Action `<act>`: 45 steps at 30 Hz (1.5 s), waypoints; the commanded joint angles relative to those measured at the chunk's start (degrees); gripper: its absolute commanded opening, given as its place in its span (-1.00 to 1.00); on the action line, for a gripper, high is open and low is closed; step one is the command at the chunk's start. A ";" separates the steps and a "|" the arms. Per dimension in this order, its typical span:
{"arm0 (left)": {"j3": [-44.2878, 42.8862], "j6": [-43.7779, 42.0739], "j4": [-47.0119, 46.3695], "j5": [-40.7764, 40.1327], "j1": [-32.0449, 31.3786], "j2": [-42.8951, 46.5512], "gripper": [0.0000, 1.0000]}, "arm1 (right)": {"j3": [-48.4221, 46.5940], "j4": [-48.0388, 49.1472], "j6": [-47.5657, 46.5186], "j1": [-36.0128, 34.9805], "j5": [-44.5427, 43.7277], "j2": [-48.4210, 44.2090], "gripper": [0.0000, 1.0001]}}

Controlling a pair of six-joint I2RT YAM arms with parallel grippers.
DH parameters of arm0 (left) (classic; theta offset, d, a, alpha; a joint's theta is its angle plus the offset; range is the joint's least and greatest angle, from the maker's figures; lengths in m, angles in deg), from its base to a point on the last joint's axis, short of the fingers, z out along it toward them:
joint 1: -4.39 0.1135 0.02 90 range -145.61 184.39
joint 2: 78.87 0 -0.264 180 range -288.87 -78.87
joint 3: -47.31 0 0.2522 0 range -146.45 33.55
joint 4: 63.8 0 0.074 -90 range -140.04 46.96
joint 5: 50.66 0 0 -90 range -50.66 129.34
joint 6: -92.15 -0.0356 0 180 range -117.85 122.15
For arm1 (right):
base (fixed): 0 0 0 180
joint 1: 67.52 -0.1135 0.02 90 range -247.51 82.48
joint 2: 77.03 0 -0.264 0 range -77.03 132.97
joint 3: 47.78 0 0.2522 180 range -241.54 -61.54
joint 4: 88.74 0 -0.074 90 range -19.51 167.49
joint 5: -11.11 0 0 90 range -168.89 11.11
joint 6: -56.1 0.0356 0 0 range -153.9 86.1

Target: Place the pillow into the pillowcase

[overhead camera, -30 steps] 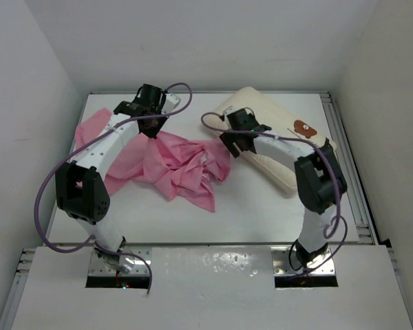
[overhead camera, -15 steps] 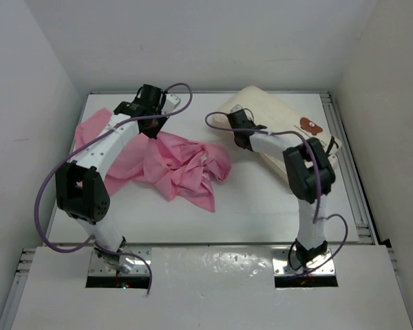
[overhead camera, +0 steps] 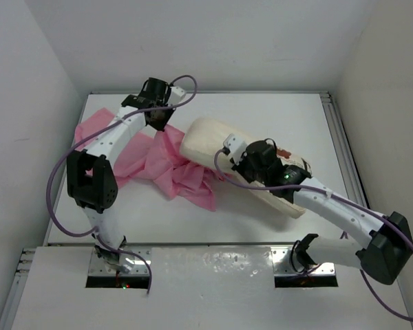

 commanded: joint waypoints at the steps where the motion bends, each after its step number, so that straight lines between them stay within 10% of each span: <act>1: -3.80 1.41 -1.12 0.23 -0.41 -1.79 -1.00 | 2.55 1.14 4.96 -3.79 7.28 -1.10 -1.00; 3: -4.59 1.67 -0.42 -0.03 -0.59 -2.75 -1.00 | 2.91 0.61 6.28 -5.90 10.97 -0.93 -0.92; 5: -4.86 1.76 -0.15 -0.12 -0.58 -2.93 -1.00 | 1.43 -2.79 6.29 -6.52 13.70 0.03 0.37; 7: -4.95 1.76 0.38 -0.12 -0.67 -2.85 -1.00 | -3.29 -7.19 5.50 -6.18 12.76 1.87 0.92; 11: -5.13 1.41 1.61 0.31 -0.85 -2.23 -1.00 | -7.45 -0.76 4.97 1.72 13.85 1.44 0.98; 16: -5.04 1.41 2.66 0.76 -1.29 -1.44 -1.00 | -24.27 -0.15 9.71 13.68 37.12 20.79 0.98; 22: -3.98 0.79 2.58 0.84 -1.64 -0.65 -1.00 | -55.42 -17.84 12.96 17.11 45.42 53.59 0.98; 28: -3.28 0.70 3.63 1.90 -1.11 -1.53 -1.00 | -53.88 -1.63 26.05 18.52 40.42 61.65 0.97; 33: -2.93 0.62 3.02 2.16 -0.67 -1.96 -1.00 | -49.04 -3.33 21.94 17.47 57.01 61.04 0.93; 36: -3.02 0.62 3.02 2.07 -0.50 -2.75 -1.00 | -44.48 -8.35 18.77 16.24 60.20 56.76 0.47; 41: -4.24 0.70 3.28 1.72 -0.32 -3.81 -1.00 | -37.87 -6.33 19.90 15.89 59.94 49.88 -1.00; 45: -7.84 0.09 4.59 1.72 -0.32 -3.38 -1.00 | -36.12 -7.83 16.93 13.61 60.99 43.38 -1.00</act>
